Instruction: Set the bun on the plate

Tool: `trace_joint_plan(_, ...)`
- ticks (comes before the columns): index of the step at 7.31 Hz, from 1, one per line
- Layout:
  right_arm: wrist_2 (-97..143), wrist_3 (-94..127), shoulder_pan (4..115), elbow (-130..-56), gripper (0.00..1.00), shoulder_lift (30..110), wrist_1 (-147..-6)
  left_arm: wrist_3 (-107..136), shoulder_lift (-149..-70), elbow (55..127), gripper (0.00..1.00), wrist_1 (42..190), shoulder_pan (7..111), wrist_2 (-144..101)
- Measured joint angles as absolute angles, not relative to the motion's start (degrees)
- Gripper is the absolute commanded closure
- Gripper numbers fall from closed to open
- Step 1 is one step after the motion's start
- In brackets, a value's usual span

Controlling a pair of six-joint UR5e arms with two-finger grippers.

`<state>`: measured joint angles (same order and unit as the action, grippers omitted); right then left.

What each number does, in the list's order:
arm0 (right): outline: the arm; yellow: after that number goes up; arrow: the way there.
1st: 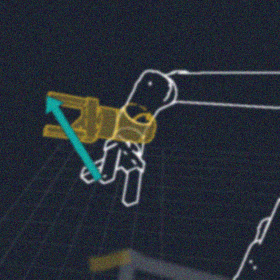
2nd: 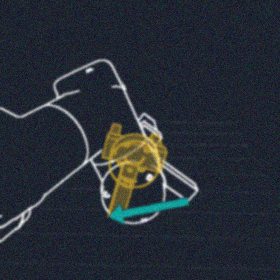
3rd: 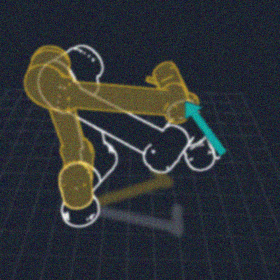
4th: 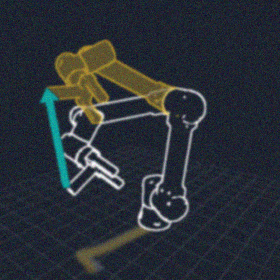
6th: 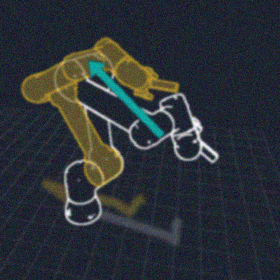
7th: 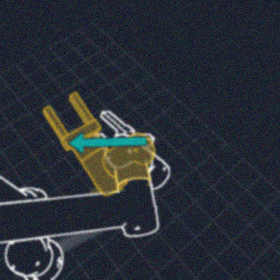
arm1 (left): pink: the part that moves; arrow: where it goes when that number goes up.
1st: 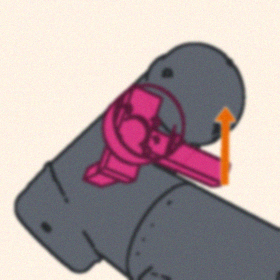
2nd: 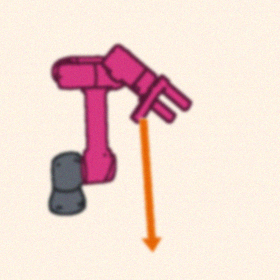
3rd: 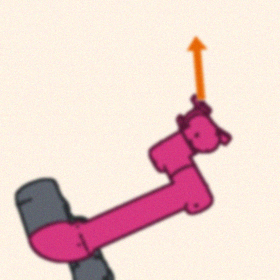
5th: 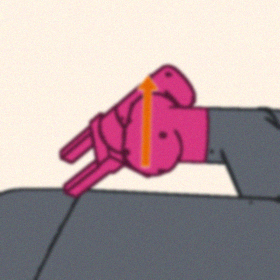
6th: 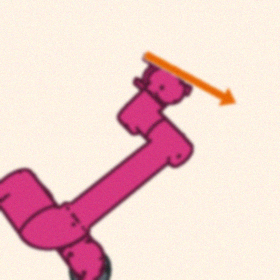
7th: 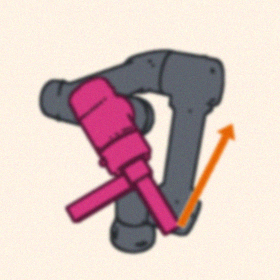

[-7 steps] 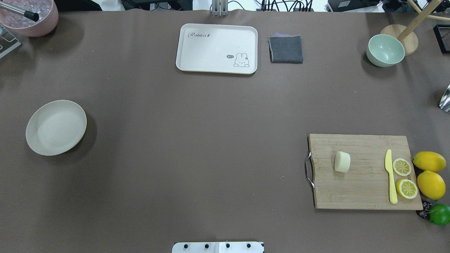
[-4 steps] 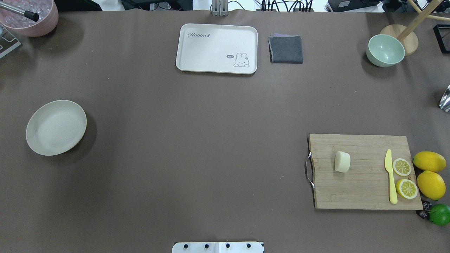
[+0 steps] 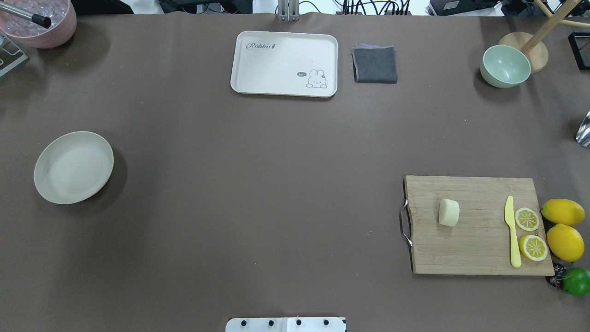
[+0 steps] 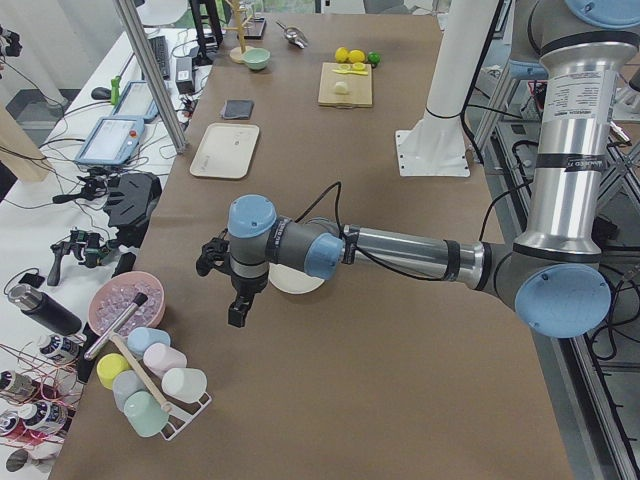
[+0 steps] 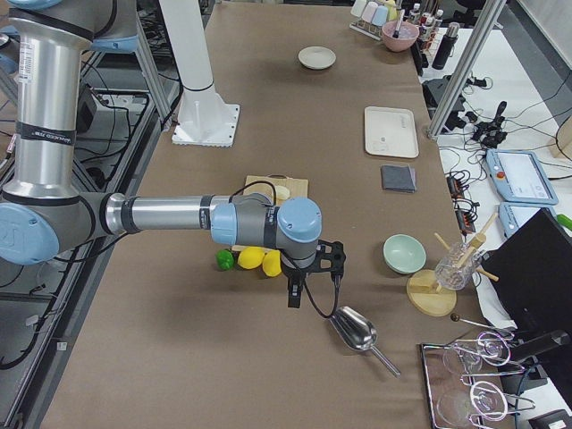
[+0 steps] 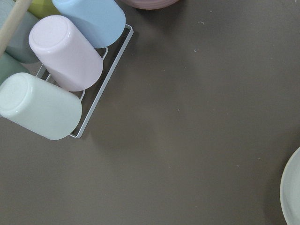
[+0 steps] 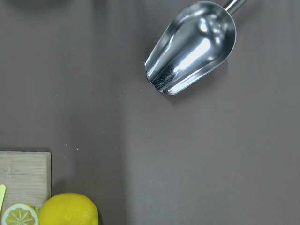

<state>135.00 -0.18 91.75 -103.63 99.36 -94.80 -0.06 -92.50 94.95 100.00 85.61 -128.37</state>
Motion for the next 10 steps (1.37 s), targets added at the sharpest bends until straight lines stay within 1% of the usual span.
trace_joint_plan(4,135.1,-0.1,91.8,-106.5,0.01,99.1,-94.7,-0.5,-92.3,94.8,0.02,100.1,85.6,-128.5)
trace_joint_plan(6,134.8,-0.1,91.8,-106.0,0.00,99.4,-94.8,-0.6,-92.2,95.1,0.02,100.9,85.5,-128.8)
trace_joint_plan(8,134.7,-0.5,92.6,-105.6,0.01,101.6,-94.4,-0.3,-91.9,95.4,0.02,103.3,84.5,-128.9)
trace_joint_plan(10,135.1,-0.8,93.6,-106.1,0.01,102.5,-94.2,0.1,-91.8,94.9,0.02,107.7,84.1,-128.5)
